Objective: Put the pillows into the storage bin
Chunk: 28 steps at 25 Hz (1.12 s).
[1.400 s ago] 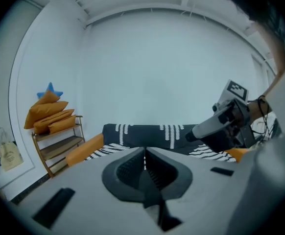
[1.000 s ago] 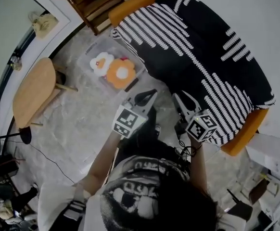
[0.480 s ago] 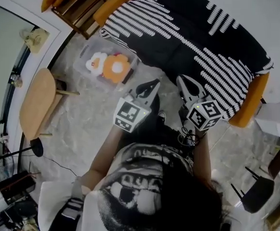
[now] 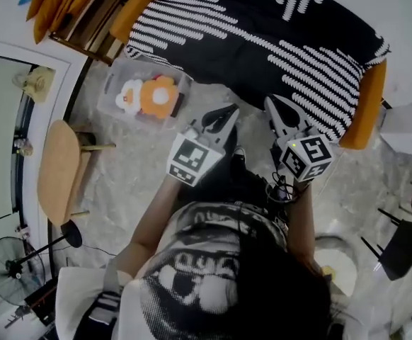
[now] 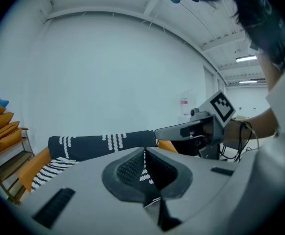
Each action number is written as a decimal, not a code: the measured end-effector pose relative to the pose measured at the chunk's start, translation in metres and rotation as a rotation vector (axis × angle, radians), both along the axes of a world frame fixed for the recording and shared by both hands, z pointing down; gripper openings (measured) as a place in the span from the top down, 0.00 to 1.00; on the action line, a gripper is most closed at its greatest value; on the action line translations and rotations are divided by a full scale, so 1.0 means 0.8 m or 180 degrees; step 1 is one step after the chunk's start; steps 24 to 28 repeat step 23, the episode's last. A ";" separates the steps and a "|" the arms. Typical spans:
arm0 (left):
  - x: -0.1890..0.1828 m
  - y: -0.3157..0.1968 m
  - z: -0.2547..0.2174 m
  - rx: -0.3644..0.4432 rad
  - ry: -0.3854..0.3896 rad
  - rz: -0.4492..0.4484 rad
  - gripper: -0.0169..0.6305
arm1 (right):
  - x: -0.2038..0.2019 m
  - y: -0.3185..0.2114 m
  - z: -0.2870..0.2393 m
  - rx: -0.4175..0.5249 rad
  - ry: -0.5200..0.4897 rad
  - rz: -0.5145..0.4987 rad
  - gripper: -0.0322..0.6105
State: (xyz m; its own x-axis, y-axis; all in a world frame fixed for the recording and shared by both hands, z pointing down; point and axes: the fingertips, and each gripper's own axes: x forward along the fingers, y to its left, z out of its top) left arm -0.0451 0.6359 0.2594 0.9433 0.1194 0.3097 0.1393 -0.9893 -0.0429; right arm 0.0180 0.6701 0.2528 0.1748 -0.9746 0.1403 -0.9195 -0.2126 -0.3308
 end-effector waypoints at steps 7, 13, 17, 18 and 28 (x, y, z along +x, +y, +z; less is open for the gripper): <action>0.029 0.022 0.004 0.0022 -0.0037 0.0161 0.96 | 0.039 0.045 0.011 -0.0065 -0.0036 0.0278 0.95; 0.030 0.036 0.018 0.0007 -0.0103 0.0216 0.96 | 0.057 0.073 0.025 -0.0124 -0.0085 0.0415 0.95; 0.032 0.036 0.027 -0.0007 -0.0175 0.0213 0.96 | 0.065 0.076 0.031 -0.0183 -0.0096 0.0403 0.95; 0.032 0.034 0.029 -0.0014 -0.0186 0.0206 0.96 | 0.065 0.074 0.033 -0.0197 -0.0103 0.0394 0.95; 0.028 0.026 0.036 -0.0044 -0.0216 0.0192 0.96 | 0.060 0.064 0.043 -0.0228 -0.0151 0.0359 0.95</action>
